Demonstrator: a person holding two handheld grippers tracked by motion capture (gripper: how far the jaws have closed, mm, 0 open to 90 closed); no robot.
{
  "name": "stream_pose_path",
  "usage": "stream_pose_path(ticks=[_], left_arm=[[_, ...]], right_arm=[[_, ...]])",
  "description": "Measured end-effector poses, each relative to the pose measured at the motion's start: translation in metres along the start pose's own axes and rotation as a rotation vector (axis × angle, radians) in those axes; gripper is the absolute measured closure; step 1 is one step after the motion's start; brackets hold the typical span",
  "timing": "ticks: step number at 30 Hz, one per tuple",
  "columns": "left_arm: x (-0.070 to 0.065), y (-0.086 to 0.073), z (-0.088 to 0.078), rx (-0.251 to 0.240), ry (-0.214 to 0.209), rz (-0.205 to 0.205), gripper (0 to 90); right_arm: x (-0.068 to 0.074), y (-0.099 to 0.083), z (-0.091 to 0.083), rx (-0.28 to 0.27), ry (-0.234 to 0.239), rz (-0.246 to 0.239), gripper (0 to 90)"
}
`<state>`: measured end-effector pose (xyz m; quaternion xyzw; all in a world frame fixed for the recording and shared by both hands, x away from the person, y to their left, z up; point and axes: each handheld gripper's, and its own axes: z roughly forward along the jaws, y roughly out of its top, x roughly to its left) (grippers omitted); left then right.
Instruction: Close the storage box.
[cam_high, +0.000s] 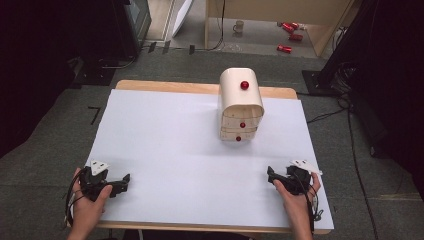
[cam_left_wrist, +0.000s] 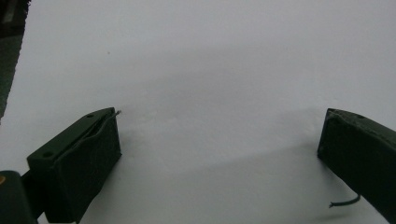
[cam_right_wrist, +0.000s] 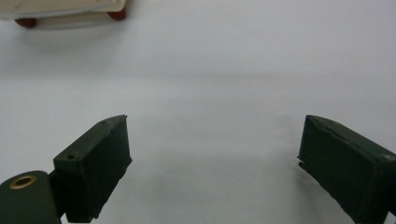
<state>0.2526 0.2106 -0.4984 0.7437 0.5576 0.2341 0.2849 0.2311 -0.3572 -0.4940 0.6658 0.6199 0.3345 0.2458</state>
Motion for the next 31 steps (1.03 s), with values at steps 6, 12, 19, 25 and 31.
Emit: stream_pose_path(ticks=[6, 12, 19, 25, 31], left_arm=[[0.0, 0.0, 0.0, 0.0, 0.0, -0.001, 0.0], [0.0, 0.0, 0.0, 0.0, 0.0, 0.0, 0.0], [0.0, 0.0, 0.0, 0.001, -0.001, -0.001, 0.0], [0.0, 0.0, 0.0, 0.001, -0.001, -0.001, 0.0], [0.0, 0.0, 0.0, 0.002, -0.002, -0.001, 0.0]], right_arm=[[-0.016, -0.013, -0.012, 0.019, -0.023, -0.03, 8.8], [-0.015, -0.024, -0.017, 0.027, -0.031, -0.131, 9.5], [-0.013, -0.026, -0.017, 0.022, -0.023, -0.149, 11.4], [-0.014, -0.026, -0.017, 0.018, -0.019, -0.143, 11.5], [-0.015, -0.026, -0.018, 0.013, -0.017, -0.142, 11.5]])
